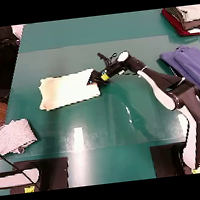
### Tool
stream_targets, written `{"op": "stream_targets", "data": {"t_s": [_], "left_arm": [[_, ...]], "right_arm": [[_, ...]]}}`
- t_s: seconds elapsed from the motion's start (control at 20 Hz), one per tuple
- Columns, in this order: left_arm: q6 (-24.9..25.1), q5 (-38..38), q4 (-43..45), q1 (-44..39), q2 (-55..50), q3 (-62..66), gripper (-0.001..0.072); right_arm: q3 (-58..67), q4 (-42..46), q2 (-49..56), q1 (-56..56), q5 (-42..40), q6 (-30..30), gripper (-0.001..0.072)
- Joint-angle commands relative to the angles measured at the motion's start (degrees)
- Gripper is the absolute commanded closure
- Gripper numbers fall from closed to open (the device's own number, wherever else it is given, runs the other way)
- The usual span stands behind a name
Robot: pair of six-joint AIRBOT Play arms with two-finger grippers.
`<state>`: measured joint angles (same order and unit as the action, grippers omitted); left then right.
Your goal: Fold the shirts.
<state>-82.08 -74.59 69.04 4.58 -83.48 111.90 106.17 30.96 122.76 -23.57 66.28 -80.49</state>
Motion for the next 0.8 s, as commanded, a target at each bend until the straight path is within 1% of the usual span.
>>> {"op": "stream_targets", "data": {"t_s": [0.0,0.05,0.1,0.3,0.5,0.6,0.75], "left_arm": [[0.0,-0.3,-1.0,0.0,0.0,0.0,0.0681],[0.0,-0.6,-0.9,0.0,0.0,0.0,0.0681],[0.0,-1.1,-0.9,0.0,0.0,0.0,0.0681],[0.0,-2.4,-0.9,0.0,0.0,0.0,0.0681],[0.0,-3.5,-1.0,0.0,0.0,0.0,0.0681],[0.0,-3.5,-1.8,0.0,0.0,0.0,0.0681],[0.0,-3.5,-3.4,0.0,0.0,0.0,0.0681]], "right_arm": [[3.3,-1.5,1.7,-2.5,-3.5,1.1,0.0536],[4.0,-1.4,1.7,-2.7,-3.5,3.0,0.07],[5.2,-1.4,1.7,-2.6,-3.1,4.8,0.0694],[12.7,-0.9,0.8,2.1,2.6,4.8,0.0698],[6.8,-0.5,-8.9,13.5,2.3,4.4,0.0698],[4.8,3.3,-13.6,20.4,3.6,4.4,0.0699],[4.0,11.3,-20.1,30.3,4.2,4.4,0.0699]]}}
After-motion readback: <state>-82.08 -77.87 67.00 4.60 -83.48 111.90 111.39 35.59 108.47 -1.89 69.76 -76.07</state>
